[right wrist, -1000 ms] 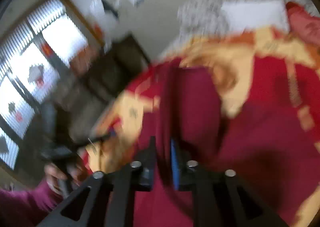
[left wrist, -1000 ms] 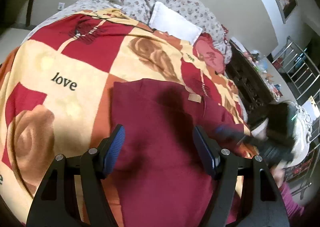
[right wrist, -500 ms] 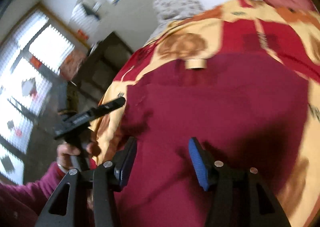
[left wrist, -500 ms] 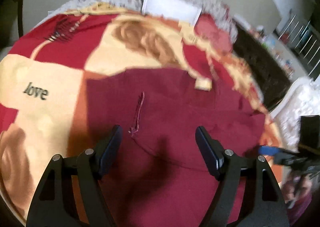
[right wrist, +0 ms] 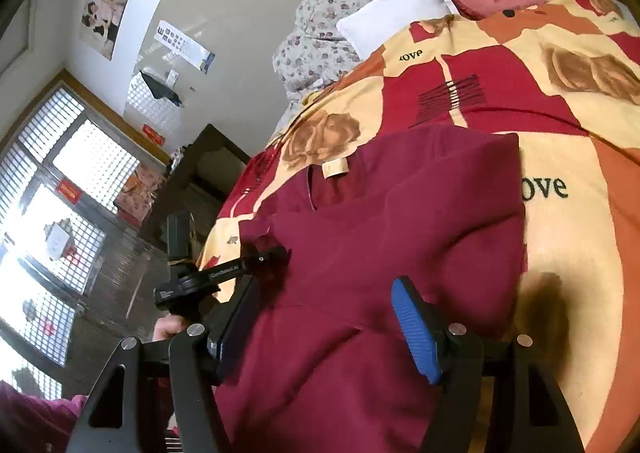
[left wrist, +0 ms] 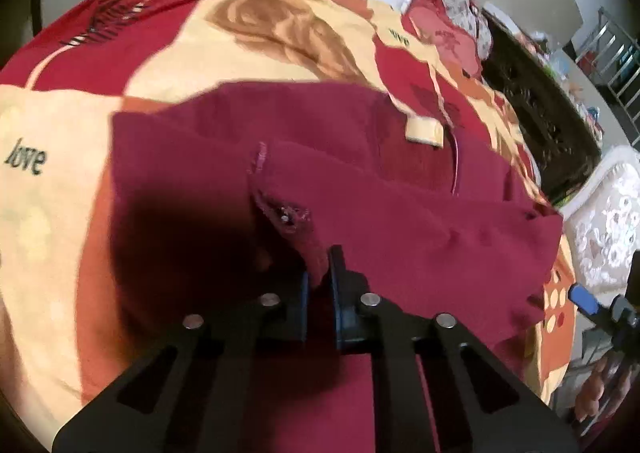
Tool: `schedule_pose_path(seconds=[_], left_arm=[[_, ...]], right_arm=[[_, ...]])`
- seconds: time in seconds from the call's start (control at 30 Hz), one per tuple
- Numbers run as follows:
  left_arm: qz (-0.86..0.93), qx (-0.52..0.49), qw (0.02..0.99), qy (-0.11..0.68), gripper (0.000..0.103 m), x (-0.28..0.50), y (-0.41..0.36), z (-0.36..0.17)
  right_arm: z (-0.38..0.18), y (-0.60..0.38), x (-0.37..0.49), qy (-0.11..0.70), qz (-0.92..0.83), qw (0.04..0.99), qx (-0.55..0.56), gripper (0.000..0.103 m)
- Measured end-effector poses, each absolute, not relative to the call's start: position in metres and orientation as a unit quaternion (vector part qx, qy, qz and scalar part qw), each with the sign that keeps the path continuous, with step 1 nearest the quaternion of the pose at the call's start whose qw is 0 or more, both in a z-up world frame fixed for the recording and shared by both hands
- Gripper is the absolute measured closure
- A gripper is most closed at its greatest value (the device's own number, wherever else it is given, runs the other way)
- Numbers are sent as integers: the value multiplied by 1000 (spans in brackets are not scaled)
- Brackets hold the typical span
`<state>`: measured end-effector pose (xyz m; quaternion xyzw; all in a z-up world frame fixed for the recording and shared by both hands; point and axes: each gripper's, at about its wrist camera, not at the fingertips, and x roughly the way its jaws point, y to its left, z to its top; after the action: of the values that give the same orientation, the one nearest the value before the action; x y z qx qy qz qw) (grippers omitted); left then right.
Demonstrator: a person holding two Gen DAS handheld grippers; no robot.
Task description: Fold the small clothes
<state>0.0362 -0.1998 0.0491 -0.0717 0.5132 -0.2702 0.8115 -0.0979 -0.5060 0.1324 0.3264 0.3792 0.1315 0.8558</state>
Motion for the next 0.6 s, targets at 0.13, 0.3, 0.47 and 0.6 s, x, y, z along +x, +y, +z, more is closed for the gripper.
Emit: schedule_pose_path(seconds=[0.13,0.3,0.47,0.6], left_arm=[[-279,-122,831,466,97,31,-161,85],[-234,-138,839,471,97,27,-112,77],[-249,-134,836,471,97,12,-122,65],[-266,-138,832,467,97,9,-137,69]], right_arm=[[138,-514,-102,379,115,864,312,36],[130,-519,-97,400,82,862,300,36],[122,-509,-82,412,77,864,278,36],[111,-493,-60,458,60,865,197,36]])
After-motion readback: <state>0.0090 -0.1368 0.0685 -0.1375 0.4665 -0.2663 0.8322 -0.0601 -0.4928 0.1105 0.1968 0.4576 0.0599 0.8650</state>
